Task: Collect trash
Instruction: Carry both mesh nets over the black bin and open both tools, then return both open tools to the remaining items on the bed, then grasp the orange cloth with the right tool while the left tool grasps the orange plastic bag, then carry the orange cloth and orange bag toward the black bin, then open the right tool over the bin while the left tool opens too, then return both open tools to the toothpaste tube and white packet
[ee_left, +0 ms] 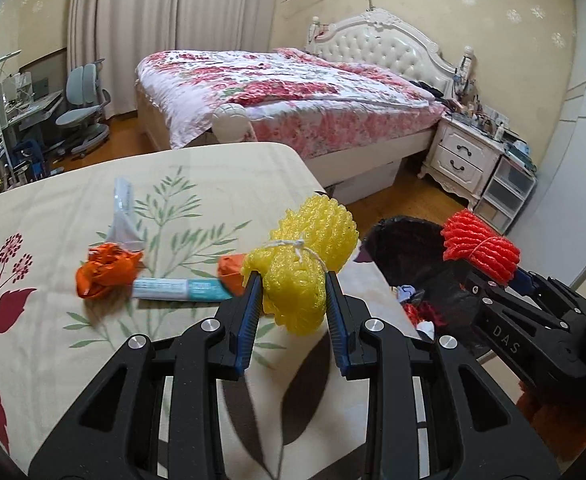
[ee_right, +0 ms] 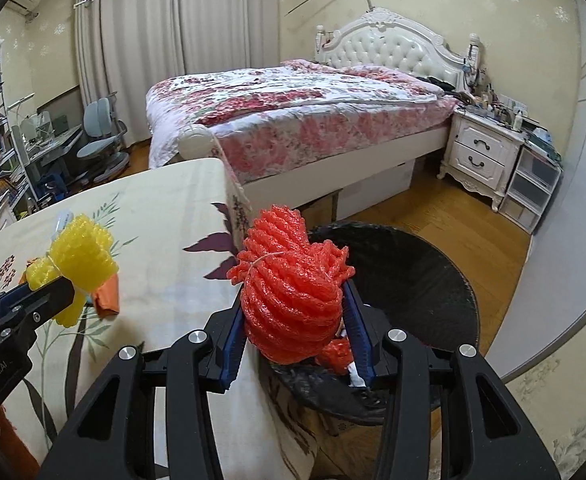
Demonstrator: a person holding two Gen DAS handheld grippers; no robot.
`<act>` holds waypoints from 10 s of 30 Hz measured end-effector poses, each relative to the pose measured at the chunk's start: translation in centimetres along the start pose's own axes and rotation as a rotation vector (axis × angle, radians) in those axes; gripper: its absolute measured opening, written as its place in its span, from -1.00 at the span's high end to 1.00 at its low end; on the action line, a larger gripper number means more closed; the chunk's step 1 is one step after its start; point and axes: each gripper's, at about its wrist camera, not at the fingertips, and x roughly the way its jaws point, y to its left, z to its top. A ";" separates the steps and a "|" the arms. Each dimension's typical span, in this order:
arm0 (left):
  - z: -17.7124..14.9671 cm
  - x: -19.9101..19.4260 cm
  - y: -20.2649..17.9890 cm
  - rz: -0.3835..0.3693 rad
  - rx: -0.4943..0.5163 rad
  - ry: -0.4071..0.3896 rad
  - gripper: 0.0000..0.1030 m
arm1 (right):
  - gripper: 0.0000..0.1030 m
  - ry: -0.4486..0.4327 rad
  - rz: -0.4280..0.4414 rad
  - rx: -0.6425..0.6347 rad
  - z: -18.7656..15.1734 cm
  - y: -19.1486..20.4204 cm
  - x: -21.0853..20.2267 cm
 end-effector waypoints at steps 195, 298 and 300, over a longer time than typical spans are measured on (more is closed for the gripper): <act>-4.4 -1.0 -0.3 0.109 0.032 0.078 0.15 | 0.36 0.089 0.058 -0.010 -4.1 1.4 -1.8; -2.4 0.6 5.4 0.297 -0.026 0.095 -0.67 | -0.31 0.056 0.080 -0.087 -1.8 5.9 1.2; -2.8 -0.1 7.2 0.323 -0.048 0.096 -0.67 | -0.32 0.060 0.106 -0.116 -1.9 7.6 1.2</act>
